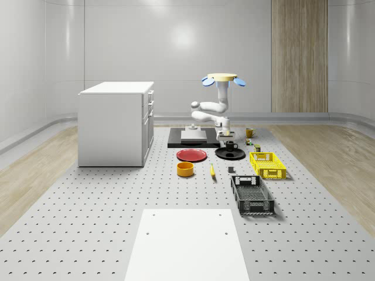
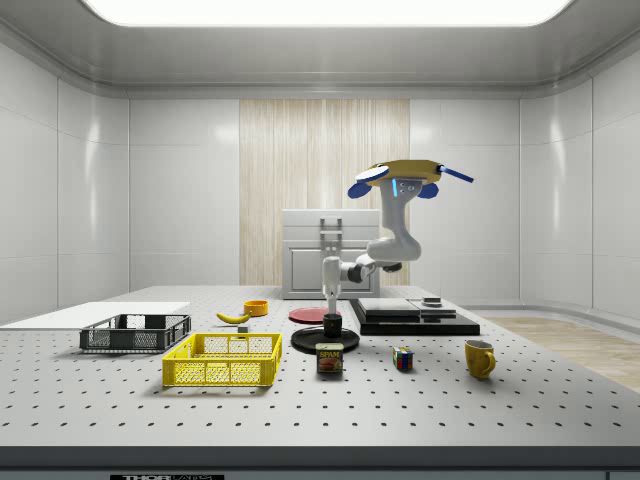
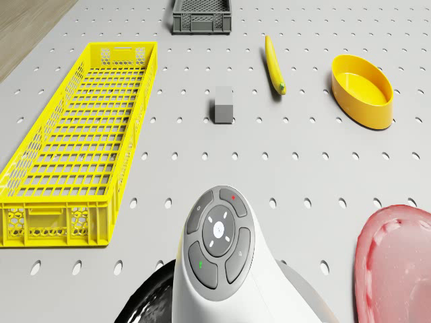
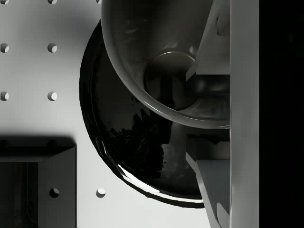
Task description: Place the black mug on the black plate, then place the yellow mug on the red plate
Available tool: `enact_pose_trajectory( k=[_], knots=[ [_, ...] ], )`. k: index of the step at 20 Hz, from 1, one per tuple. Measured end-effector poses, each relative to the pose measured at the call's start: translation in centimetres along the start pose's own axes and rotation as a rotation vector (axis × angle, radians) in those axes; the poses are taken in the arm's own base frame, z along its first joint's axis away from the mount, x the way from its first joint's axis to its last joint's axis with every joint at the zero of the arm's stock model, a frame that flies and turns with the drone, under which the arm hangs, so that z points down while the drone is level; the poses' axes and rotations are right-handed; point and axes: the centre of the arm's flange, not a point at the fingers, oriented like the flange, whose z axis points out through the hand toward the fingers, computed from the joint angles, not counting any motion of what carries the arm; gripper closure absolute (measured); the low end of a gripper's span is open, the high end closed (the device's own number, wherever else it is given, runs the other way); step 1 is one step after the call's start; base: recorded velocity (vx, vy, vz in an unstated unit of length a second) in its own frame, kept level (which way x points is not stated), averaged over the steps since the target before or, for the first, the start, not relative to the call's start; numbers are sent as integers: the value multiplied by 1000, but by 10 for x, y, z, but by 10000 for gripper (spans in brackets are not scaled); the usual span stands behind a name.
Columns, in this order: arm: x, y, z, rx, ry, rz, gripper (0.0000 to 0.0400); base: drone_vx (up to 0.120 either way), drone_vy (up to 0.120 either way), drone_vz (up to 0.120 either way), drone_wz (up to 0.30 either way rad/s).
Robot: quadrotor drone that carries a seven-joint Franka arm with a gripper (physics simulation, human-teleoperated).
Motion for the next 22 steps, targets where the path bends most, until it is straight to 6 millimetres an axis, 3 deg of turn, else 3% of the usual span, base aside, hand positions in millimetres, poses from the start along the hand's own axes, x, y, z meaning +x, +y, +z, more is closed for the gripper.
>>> enact_pose_trajectory(
  k=[2, 5, 9, 13, 22],
  knots=[
    [0, 0, 8, 0, 0, 0, 290, 0, 0, 0, 0],
    [0, 0, 15, 0, 0, 0, 149, 0, 0, 0, 0],
    [0, 0, 8, 0, 0, 0, 55, 0, 0, 0, 0],
    [0, 0, -7, 0, 0, 0, 20, 0, 0, 0, 0],
    [0, 0, -34, 0, 0, 0, 2, -18, 13, 116, 0]
  ],
)
